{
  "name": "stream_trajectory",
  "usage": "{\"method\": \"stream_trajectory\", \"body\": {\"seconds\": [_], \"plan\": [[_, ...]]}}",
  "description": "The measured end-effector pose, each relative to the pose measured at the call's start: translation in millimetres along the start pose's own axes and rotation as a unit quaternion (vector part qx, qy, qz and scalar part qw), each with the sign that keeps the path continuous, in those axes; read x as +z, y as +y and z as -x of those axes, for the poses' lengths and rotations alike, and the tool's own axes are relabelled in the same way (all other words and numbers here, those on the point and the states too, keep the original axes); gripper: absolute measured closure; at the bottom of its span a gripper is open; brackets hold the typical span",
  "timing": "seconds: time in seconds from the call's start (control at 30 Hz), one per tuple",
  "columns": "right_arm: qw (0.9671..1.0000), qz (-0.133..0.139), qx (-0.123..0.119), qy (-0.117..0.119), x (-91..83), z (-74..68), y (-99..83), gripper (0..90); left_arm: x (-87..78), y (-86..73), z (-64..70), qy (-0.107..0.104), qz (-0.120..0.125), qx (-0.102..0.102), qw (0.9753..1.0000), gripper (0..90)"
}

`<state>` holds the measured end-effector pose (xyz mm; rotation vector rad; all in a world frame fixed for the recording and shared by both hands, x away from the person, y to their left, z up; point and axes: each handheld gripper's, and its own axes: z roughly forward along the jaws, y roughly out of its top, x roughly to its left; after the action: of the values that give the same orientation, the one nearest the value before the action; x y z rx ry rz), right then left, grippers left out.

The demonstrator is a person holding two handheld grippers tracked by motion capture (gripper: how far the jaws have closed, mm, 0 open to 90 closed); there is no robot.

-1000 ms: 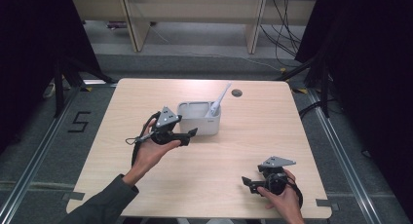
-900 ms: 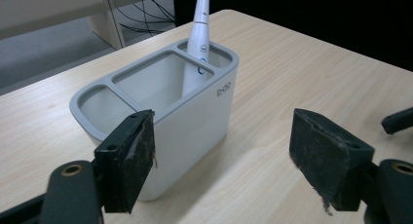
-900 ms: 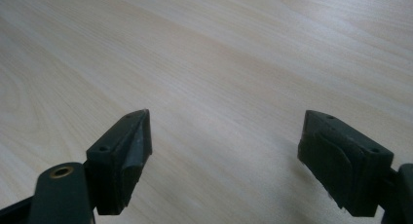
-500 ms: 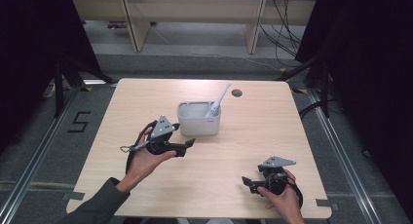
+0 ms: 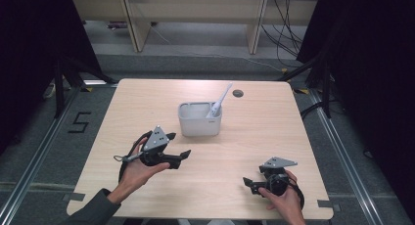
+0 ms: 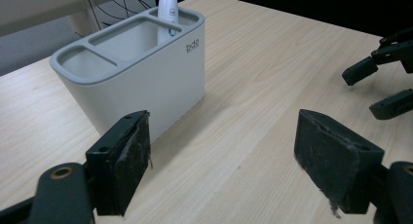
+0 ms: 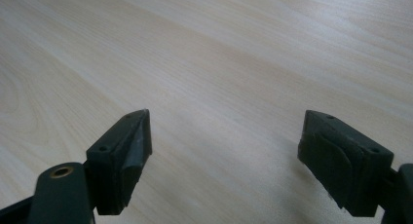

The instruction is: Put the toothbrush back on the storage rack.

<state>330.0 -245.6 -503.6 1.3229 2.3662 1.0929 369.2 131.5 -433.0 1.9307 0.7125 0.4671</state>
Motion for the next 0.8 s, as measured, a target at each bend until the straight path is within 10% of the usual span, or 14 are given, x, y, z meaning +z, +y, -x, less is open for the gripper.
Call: {"method": "stream_trajectory", "body": {"seconds": [0.8], "plan": [[0.9998,0.008,-0.014,-0.007,-0.1,2.5,0.0,20.2,-38.7,-48.7,-0.4,-0.007,-0.018,0.002,0.9998,19.3]]}}
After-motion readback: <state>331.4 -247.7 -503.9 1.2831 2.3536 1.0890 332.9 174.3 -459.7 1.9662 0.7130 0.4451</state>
